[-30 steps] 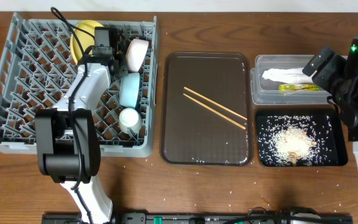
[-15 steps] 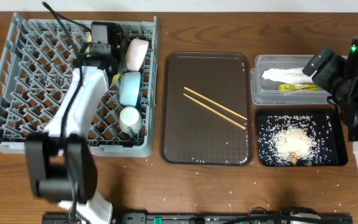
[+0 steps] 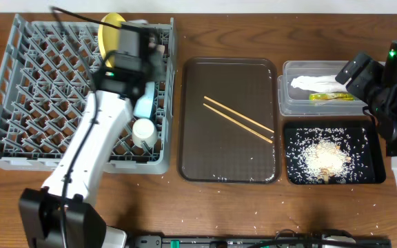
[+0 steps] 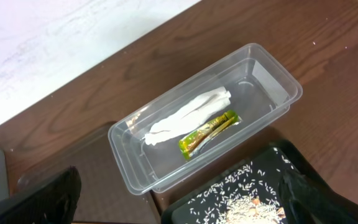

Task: Sort waste into correct bins and load items into the dishwasher

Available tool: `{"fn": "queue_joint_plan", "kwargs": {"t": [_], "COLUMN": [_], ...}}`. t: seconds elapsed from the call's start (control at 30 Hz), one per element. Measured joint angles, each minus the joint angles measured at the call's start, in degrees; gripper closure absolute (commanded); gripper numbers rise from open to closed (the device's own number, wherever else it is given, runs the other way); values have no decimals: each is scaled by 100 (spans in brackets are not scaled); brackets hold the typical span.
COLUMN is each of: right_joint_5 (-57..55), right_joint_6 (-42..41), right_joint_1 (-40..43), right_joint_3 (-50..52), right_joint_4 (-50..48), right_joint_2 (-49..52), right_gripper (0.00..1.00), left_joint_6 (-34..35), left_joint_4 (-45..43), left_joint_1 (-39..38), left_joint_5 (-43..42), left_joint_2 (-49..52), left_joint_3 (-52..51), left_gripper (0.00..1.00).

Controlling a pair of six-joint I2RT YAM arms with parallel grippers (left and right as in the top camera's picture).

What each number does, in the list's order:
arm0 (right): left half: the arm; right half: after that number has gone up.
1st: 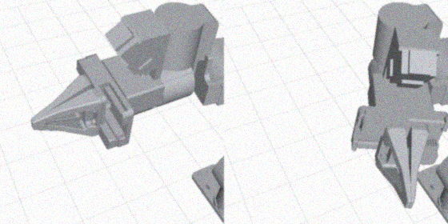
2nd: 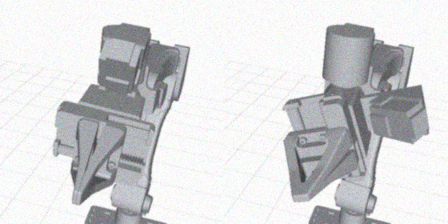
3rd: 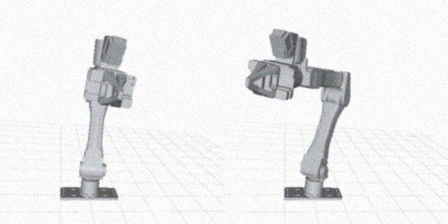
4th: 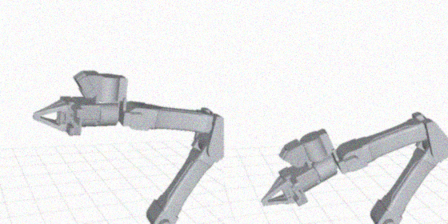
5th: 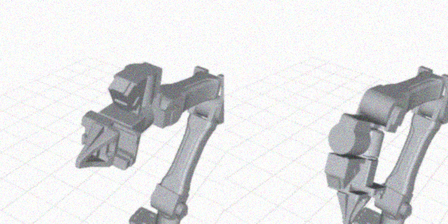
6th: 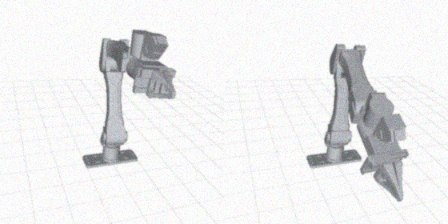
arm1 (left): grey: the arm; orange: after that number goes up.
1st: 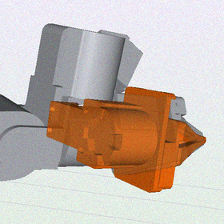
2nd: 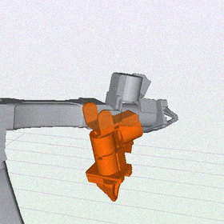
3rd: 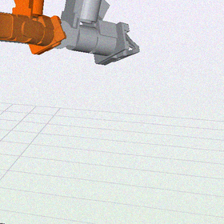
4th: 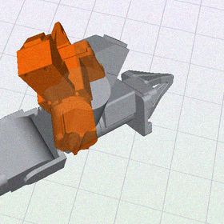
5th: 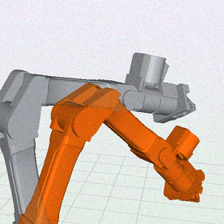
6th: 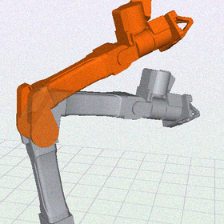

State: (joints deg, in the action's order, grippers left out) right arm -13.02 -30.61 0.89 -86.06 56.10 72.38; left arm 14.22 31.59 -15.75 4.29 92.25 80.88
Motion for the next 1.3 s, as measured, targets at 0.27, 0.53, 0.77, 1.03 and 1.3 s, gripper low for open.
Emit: {"fn": "queue_joint_plan", "kwargs": {"t": [0.27,0.53,0.77,1.03,1.3], "right_joint_5": [-2,0,0,0,0], "right_joint_6": [0,0,0,0,0], "right_joint_1": [0,0,0,0,0], "right_joint_3": [0,0,0,0,0], "right_joint_4": [2,0,2,2,2], "right_joint_2": [0,0,0,0,0], "right_gripper": [1,1,1,1,1], "left_joint_6": [1362,2658,3200,3595,3685], "left_joint_4": [-136,-809,-1543,-1602,-1652], "left_joint_1": [-1593,-2039,-2048,-2133,-2253], "left_joint_5": [-114,131,210,201,188], "left_joint_2": [293,1585,2173,2586,2662], "left_joint_3": [0,-2,-2,-2,-2], "left_gripper": [58,56,56,56,56]}}
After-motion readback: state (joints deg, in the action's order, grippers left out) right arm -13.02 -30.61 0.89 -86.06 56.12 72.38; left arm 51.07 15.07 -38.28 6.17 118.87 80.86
